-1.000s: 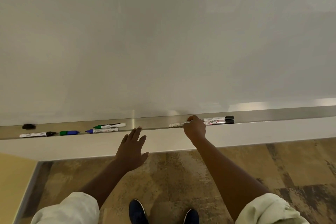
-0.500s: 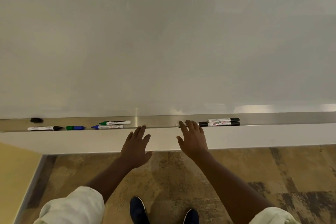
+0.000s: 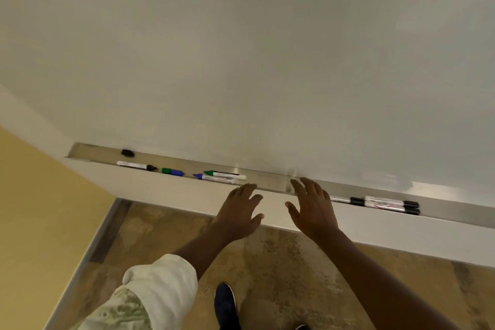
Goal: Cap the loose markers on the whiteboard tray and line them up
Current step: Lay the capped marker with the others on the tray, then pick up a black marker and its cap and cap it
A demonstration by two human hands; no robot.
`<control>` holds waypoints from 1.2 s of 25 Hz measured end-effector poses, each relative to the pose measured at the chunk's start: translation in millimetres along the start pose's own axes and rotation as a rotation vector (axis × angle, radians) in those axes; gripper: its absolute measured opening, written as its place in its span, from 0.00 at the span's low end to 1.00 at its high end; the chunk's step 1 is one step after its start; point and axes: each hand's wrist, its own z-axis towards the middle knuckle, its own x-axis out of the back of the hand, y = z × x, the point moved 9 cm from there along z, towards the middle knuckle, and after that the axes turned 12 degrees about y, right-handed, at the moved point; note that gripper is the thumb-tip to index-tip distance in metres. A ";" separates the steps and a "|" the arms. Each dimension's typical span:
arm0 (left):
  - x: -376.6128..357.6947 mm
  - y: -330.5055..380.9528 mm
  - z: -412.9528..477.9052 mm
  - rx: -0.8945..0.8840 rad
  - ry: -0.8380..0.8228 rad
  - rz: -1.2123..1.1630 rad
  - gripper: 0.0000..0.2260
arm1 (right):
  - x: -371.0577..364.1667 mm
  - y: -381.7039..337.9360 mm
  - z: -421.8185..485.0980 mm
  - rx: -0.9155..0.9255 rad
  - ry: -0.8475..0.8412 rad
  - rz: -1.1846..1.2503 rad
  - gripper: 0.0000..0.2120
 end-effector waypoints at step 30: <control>110.5 -333.9 -49.6 0.279 0.175 0.312 0.14 | -98.3 -262.9 97.8 0.476 -0.054 0.081 0.15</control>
